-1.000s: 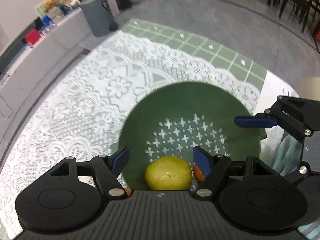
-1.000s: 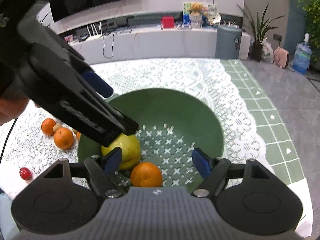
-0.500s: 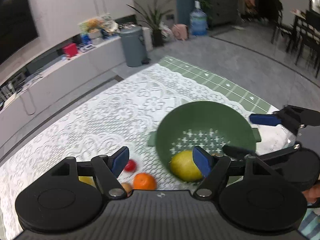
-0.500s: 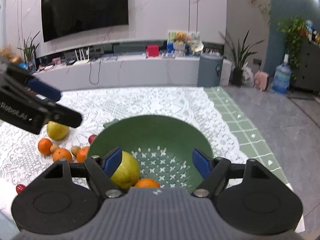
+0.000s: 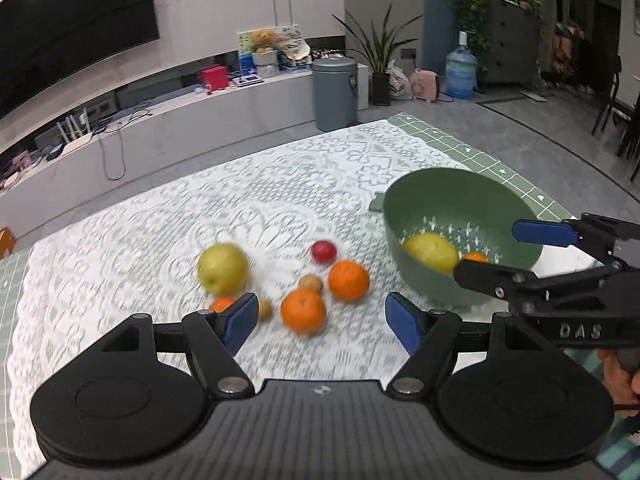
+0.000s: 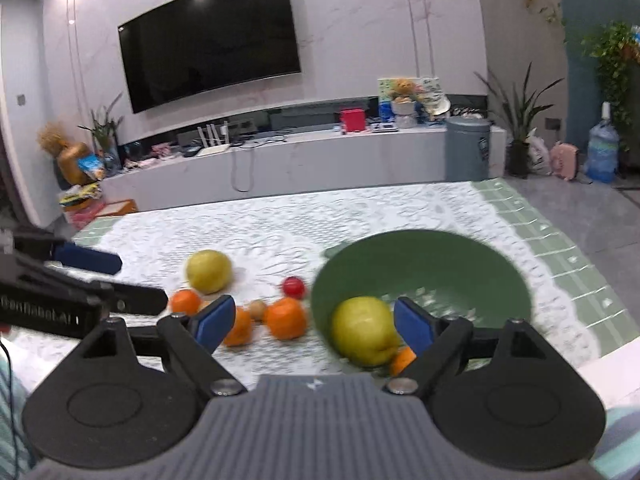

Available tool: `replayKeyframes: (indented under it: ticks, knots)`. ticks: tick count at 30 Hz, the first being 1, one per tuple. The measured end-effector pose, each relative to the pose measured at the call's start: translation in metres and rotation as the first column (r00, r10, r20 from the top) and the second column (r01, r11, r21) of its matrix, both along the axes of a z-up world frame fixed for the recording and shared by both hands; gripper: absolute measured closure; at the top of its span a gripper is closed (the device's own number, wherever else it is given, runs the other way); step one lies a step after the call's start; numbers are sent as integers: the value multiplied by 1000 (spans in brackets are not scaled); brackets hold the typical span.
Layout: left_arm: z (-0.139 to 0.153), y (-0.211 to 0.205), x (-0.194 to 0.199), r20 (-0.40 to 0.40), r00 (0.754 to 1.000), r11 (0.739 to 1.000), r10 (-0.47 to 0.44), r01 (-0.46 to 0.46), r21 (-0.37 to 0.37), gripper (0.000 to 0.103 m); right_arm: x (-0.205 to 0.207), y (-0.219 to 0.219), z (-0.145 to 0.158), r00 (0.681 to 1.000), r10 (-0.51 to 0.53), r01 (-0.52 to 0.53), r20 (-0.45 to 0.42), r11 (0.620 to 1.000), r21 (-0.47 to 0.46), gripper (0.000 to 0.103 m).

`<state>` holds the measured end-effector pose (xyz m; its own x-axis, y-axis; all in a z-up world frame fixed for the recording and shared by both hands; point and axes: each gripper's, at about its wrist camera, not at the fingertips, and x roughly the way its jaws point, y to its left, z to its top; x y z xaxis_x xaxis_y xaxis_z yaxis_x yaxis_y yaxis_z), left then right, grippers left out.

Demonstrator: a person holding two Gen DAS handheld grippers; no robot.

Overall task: Organize fruits
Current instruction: 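Withdraw both tools from the colander back over the fruit, then grasp the red tomato with the left tool while the right tool grasps another orange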

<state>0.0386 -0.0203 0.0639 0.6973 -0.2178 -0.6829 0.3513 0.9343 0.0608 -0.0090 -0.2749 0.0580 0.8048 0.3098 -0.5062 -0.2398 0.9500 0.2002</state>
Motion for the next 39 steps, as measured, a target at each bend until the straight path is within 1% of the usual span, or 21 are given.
replayKeyframes:
  ticks: [2, 6, 9, 13, 19, 21, 24, 25, 27, 29, 33, 36, 39]
  knots:
    - [-5, 10, -11, 1, 1000, 1000, 11, -11, -20, 18, -4, 7, -4, 1000, 12, -12, -2, 1000, 1, 19]
    - [-15, 27, -27, -12, 999, 998, 40, -40, -50, 18, -9, 22, -14, 999, 31, -32, -13, 999, -30, 19]
    - [-24, 36, -36, -36, 998, 997, 59, -60, -40, 19, -12, 30, -20, 999, 42, -43, -23, 997, -66, 19]
    - [-32, 44, -50, -54, 997, 999, 46, -46, -7, 21, -12, 36, -27, 998, 53, -56, -29, 993, -104, 19]
    - [-51, 53, -63, -89, 995, 999, 39, -39, 3, 21, -10, 46, -38, 994, 85, -93, -62, 986, -139, 19]
    - [-58, 51, -64, -109, 993, 999, 41, -40, 17, 23, -10, 49, -40, 993, 100, -109, -68, 983, -150, 19]
    - [-70, 44, -66, -142, 989, 998, 42, -33, 62, 29, -9, 54, -43, 990, 120, -130, -73, 978, -164, 19]
    - [-73, 42, -67, -148, 988, 997, 40, -29, 78, 31, -9, 55, -44, 989, 125, -136, -75, 977, -165, 19]
    - [-79, 39, -67, -154, 987, 995, 37, -22, 101, 32, -8, 55, -46, 988, 129, -141, -80, 976, -166, 19]
    - [-83, 39, -66, -151, 987, 993, 51, -34, 112, 35, -6, 54, -47, 987, 130, -144, -90, 976, -162, 19]
    - [-87, 42, -56, -115, 990, 993, 80, -70, 91, 44, 2, 56, -54, 984, 133, -151, -121, 977, -153, 19]
    - [-91, 45, -46, -114, 989, 993, 99, -91, 71, 46, 5, 60, -58, 981, 142, -163, -132, 973, -164, 19]
    - [-93, 47, -39, -112, 987, 993, 111, -106, 56, 46, 8, 63, -62, 979, 150, -173, -140, 969, -175, 19]
